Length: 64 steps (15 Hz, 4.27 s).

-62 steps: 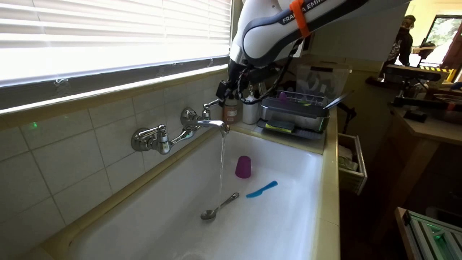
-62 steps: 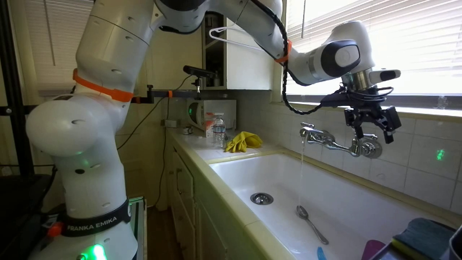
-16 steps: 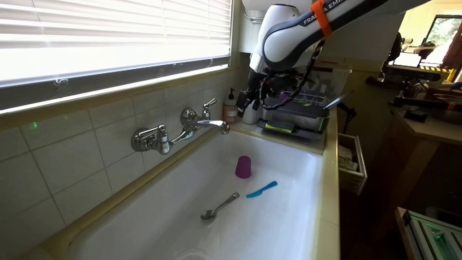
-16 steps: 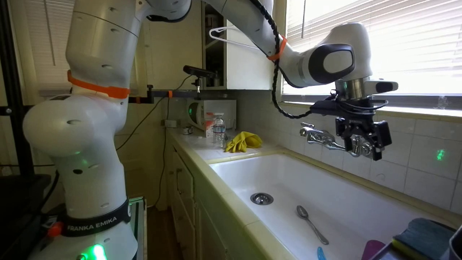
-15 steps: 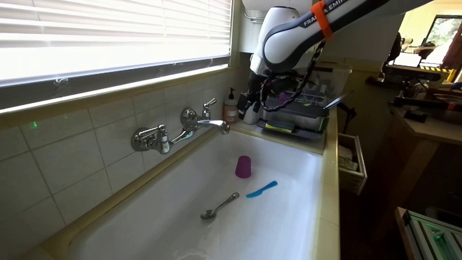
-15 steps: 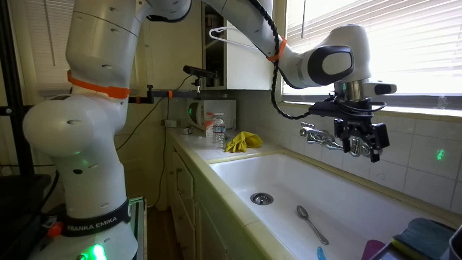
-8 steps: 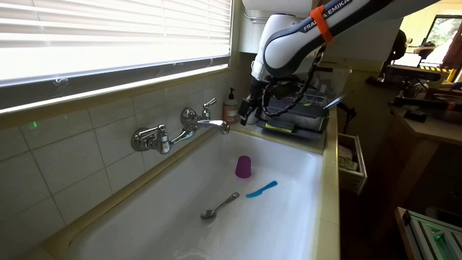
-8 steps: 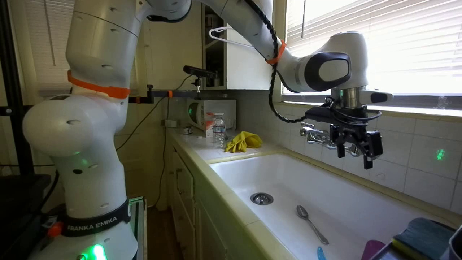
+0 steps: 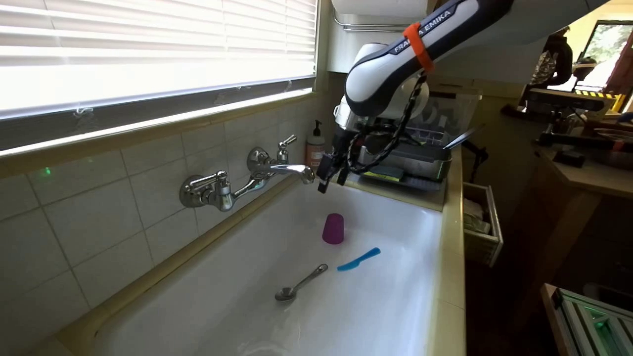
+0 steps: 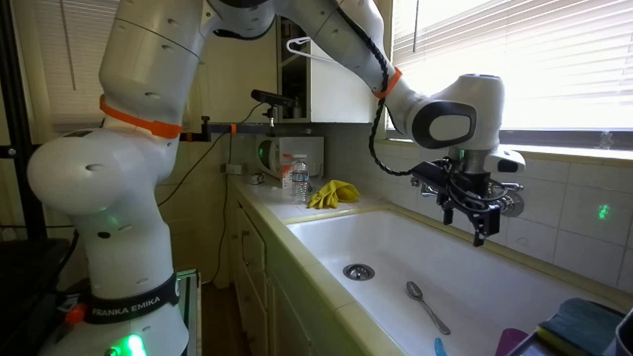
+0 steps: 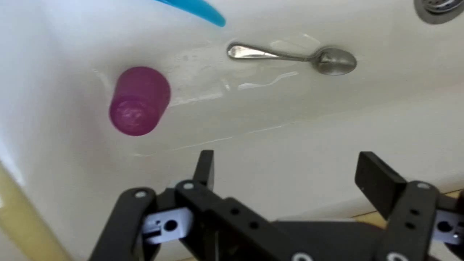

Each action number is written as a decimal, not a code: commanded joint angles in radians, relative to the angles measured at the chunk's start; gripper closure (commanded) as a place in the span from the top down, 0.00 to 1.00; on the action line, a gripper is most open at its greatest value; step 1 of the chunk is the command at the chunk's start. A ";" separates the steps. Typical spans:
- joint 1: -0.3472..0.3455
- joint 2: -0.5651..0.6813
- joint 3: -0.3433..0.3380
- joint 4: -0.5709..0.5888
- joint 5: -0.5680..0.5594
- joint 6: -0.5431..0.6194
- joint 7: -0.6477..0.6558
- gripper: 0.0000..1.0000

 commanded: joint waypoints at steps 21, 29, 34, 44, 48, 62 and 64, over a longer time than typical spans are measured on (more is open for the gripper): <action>-0.138 0.403 0.127 0.274 0.238 -0.257 -0.285 1.00; -0.151 0.523 0.153 0.349 0.243 -0.244 -0.306 0.58; -0.157 0.592 0.180 0.408 0.248 -0.224 -0.334 0.20; -0.137 0.677 0.201 0.507 0.227 -0.170 -0.338 0.00; -0.118 0.700 0.197 0.540 0.186 -0.175 -0.321 0.00; -0.108 0.773 0.194 0.645 0.075 -0.287 -0.301 0.00; -0.108 0.778 0.194 0.658 0.064 -0.321 -0.305 0.00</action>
